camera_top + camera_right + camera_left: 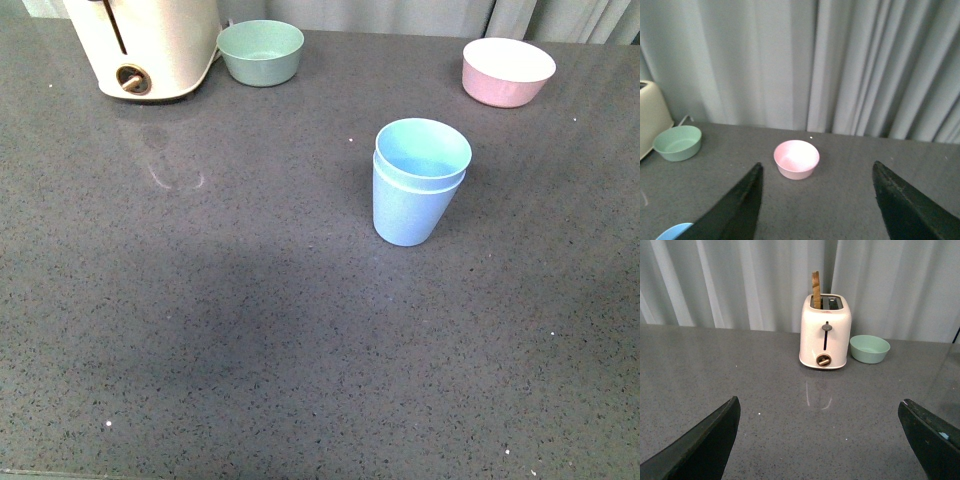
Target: Stack blue cups with both arms
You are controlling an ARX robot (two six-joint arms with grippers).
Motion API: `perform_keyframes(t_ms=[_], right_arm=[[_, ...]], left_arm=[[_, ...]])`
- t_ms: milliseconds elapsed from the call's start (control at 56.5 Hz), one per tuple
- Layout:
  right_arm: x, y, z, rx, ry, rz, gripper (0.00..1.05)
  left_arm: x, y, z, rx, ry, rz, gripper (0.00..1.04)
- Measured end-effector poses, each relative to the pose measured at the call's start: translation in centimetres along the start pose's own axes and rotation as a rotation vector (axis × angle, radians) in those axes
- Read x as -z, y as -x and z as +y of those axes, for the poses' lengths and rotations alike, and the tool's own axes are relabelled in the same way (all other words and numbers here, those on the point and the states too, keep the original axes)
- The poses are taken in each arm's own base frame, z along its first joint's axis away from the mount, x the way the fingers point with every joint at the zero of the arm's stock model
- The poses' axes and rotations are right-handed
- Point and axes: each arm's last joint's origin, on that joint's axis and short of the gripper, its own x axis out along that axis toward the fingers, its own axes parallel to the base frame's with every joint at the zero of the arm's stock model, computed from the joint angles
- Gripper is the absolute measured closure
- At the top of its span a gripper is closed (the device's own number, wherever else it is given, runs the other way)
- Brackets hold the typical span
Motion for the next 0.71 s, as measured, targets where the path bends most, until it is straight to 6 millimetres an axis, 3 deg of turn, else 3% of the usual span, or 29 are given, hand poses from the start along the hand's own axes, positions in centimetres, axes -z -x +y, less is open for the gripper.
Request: perform_keyframes(t_ms=[89, 266, 708], right_arm=[[2.0, 0.9, -0.1, -0.009, -0.011, 0.029, 0.65], [4.6, 3.2, -1.3, -0.009, -0.024, 0.024, 1.03], [8.1, 6.6, -1.4, -0.001, -0.029, 0.026, 1.03]], left_arm=[[0.0, 0.0, 0.0, 0.0, 0.0, 0.0, 0.09], [0.0, 0.0, 0.0, 0.0, 0.0, 0.0, 0.09], [0.0, 0.0, 0.0, 0.0, 0.0, 0.0, 0.09]])
